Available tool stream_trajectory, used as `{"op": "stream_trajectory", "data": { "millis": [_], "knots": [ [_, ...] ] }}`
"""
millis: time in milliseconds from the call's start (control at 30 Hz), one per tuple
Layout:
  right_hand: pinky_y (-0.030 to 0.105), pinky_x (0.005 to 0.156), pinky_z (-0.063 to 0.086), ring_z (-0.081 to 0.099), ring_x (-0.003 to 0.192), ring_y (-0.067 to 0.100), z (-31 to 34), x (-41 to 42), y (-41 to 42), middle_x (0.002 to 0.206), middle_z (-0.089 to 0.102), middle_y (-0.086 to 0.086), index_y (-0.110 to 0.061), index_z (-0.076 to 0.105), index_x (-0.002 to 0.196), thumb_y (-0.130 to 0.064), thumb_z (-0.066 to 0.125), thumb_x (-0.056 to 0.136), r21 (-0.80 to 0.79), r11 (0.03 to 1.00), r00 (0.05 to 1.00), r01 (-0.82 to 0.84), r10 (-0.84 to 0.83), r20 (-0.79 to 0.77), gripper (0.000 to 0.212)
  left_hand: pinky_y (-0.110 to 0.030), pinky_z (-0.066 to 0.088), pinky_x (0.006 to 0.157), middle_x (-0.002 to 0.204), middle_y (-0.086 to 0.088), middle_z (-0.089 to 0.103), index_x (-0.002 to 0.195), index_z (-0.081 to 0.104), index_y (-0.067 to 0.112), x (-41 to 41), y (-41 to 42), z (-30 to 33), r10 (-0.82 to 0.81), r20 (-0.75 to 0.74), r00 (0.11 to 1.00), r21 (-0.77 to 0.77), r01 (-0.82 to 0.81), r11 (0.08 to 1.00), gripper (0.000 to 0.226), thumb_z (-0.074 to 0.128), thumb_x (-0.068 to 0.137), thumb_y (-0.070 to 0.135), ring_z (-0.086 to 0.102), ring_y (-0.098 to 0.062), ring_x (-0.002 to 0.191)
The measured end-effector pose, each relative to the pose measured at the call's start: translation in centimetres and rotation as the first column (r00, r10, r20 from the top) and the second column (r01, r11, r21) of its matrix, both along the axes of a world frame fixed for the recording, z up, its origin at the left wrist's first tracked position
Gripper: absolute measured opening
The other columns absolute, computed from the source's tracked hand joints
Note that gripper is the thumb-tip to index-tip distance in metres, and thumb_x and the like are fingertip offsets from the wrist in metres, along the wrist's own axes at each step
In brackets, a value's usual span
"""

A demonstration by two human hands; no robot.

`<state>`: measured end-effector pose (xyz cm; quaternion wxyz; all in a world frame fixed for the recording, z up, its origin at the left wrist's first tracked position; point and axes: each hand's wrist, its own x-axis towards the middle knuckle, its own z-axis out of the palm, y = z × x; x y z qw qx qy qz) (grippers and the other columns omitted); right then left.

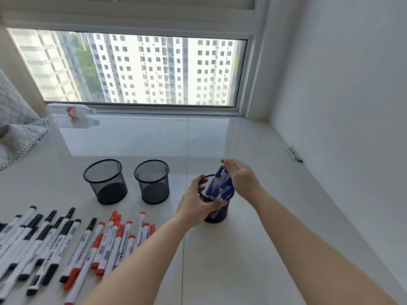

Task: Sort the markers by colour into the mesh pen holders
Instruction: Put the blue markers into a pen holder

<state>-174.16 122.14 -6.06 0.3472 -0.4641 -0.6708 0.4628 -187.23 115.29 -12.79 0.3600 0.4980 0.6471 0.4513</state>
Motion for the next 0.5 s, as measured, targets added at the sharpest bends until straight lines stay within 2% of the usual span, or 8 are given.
{"op": "stream_trajectory", "data": {
  "millis": [33,100,167,267,400,500],
  "knots": [
    [0.018,0.069,0.051,0.062,0.075,0.012,0.3,0.1,-0.3,0.085,0.062,-0.004,-0.015,0.061,0.106,-0.033,0.04,0.098,0.076,0.997,0.998,0.021,-0.026,0.057,0.029,-0.019,0.041,0.088,0.125,0.011,0.056,0.138,0.029,0.035,0.1,0.0,0.0,-0.014,0.006,1.0,-0.009,0.014,1.0,0.096,0.081,0.058,0.046,0.054,-0.005,0.111],
    [0.025,0.081,0.043,0.056,0.093,0.013,0.6,0.2,-1.1,0.095,0.059,-0.007,-0.017,0.061,0.108,-0.033,0.043,0.096,0.252,0.964,0.981,0.084,-0.124,0.147,0.027,-0.021,0.035,0.093,0.136,0.01,0.049,0.143,0.023,0.033,0.1,-0.1,0.0,-0.027,0.007,1.0,-0.022,0.027,0.999,0.1,0.08,0.062,0.045,0.046,-0.007,0.123],
    [0.023,0.079,0.033,0.046,0.097,0.009,0.8,0.2,-2.4,0.1,0.058,-0.008,-0.018,0.061,0.105,-0.03,0.046,0.094,0.396,0.91,0.968,0.124,-0.199,0.155,0.022,-0.022,0.033,0.097,0.143,0.009,0.04,0.146,0.018,0.029,-0.1,-0.6,0.1,-0.019,0.019,1.0,-0.026,0.02,0.999,0.102,0.08,0.066,0.041,0.039,-0.008,0.129],
    [0.018,0.074,0.029,0.044,0.092,0.009,0.7,-0.5,-4.8,0.098,0.059,-0.005,-0.016,0.062,0.101,-0.024,0.05,0.092,0.555,0.825,0.962,0.11,-0.229,0.15,0.017,-0.034,0.036,0.106,0.147,0.007,0.033,0.147,0.013,0.026,-0.5,-2.1,0.4,-0.021,0.001,1.0,-0.044,0.022,0.999,0.104,0.08,0.068,0.034,0.039,-0.011,0.128],
    [0.018,0.077,0.035,0.051,0.086,0.015,0.3,-2.7,-8.8,0.09,0.063,0.0,-0.008,0.062,0.094,-0.017,0.051,0.085,0.684,0.717,0.975,0.13,-0.217,0.043,0.016,-0.034,0.043,0.099,0.134,0.006,0.042,0.142,0.028,0.022,-1.9,-5.5,0.8,0.054,-0.162,0.985,0.022,-0.051,0.998,0.083,0.075,0.074,0.031,0.046,-0.006,0.113],
    [0.024,0.074,0.041,0.055,0.082,0.018,-1.3,-5.1,-11.5,0.085,0.063,0.002,-0.007,0.062,0.089,-0.013,0.054,0.082,0.692,0.718,0.99,0.077,-0.14,0.036,0.012,-0.022,0.049,0.084,0.115,0.006,0.057,0.127,0.048,0.02,-4.2,-8.9,1.2,0.196,-0.275,0.941,0.13,-0.166,0.978,0.053,0.069,0.079,0.026,0.057,-0.003,0.096]
  ]
}}
